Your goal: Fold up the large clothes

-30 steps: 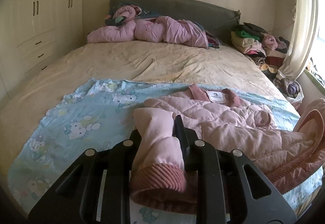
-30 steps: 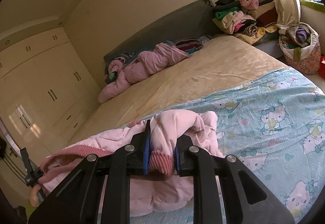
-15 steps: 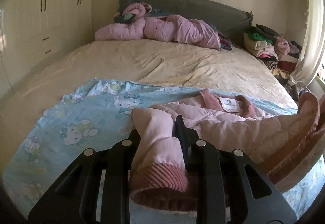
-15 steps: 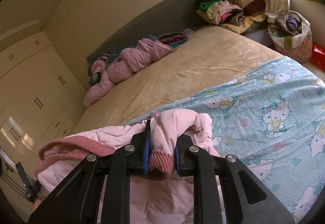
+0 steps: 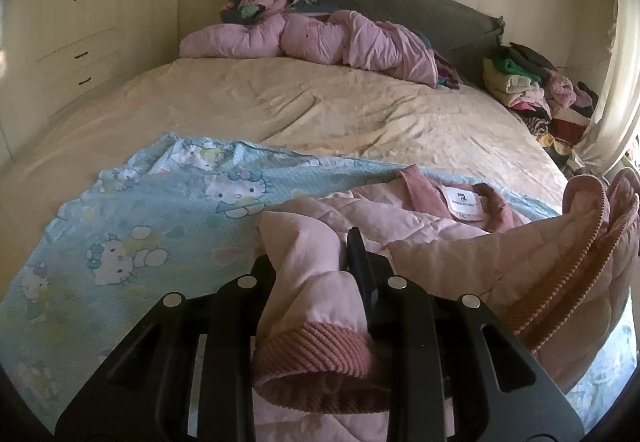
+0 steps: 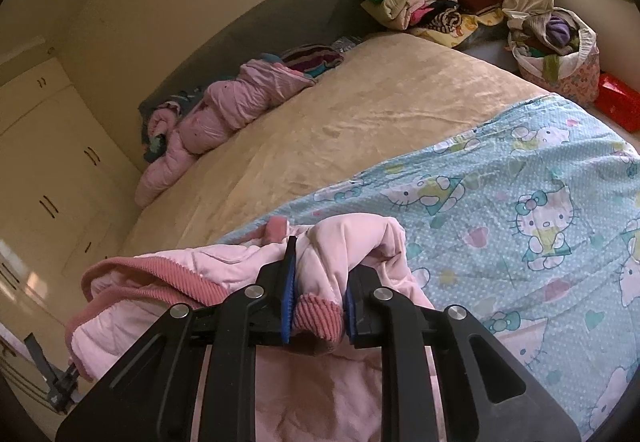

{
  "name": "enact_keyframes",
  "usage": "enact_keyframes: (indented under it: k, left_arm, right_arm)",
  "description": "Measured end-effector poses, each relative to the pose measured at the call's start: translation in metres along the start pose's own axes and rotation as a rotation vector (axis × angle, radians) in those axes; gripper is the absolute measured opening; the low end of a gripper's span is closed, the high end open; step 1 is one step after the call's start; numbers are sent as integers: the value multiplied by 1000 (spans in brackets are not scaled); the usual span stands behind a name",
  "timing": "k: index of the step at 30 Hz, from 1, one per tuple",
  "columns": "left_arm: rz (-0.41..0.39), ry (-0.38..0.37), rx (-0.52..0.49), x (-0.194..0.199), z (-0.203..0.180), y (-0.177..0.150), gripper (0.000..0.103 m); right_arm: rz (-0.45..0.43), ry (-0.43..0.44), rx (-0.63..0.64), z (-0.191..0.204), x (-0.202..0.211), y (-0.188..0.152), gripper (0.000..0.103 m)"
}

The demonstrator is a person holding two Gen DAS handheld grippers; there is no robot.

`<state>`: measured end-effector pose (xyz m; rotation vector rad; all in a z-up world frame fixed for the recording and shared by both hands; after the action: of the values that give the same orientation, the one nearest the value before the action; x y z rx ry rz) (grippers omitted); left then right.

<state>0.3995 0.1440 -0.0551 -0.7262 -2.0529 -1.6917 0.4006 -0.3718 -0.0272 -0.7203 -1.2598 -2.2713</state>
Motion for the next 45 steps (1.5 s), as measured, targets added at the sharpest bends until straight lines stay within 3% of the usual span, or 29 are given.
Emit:
enact_keyframes:
  k: [9,11,12,15,18,23,26,27,28,32,33,36,38,41,45]
  left_arm:
    - [29,-15,24,-24,4,-4,20]
    - [35,-15,30,-30,6,-6,20]
    - [38,-16,30,-32,6,-7,20]
    - [46,-20,35,-38,7,-10,20]
    - [48,-25,44,-43,9,-10,20]
    - [43,-39,55,-44,9,-9,20]
    - [19,-66,61,-36,4,-3,33]
    - [9,-84,59,-32,1,-1,45]
    - [-1,-98,55,-28,-3,2,58]
    - [-54,-103,7,-2,-16,12,76]
    - [-89,-50,-18,9,-14,17,85]
    - [-150,40,-52,32,-7,26,89]
    - [-166,44,-30,40,1,25,92]
    - [-129,42,37,35,24,6,93]
    - [38,-9,152,1,46,-40,93]
  right_arm:
    - [39,-16,-25,-4,-34,-2,23]
    - [54,20,-45,-2,-39,-3,33]
    - [63,61,-55,1,-41,-3,43]
    - [59,152,-74,10,-34,-1,91]
    - [24,182,-34,21,-19,0,92]
    - [74,149,194,51,-13,-48,91]
    - [170,94,248,52,-33,-86,91]
    - [185,64,249,48,-40,-94,91]
    - [183,50,246,45,-44,-98,91]
    - [169,60,190,39,-50,-99,91]
    - [160,60,182,38,-48,-97,90]
    - [80,0,194,28,-35,-80,91]
    - [43,-70,221,16,-33,-70,91]
    - [1,-157,263,-4,-35,-57,91]
    - [28,-223,311,-22,-49,-56,91]
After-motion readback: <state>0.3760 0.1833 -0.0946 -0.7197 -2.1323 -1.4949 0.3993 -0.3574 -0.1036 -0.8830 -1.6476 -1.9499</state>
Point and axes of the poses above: each gripper's, at about its wrist camera, not at the fingertips, and x roughly against the way its jaws point, z to its left, y to its top, the point moved 9 cm from there along -x, roughly the way its jaws point, and after that the axes turned 8 degrees about -y, right-handed, at the moved point
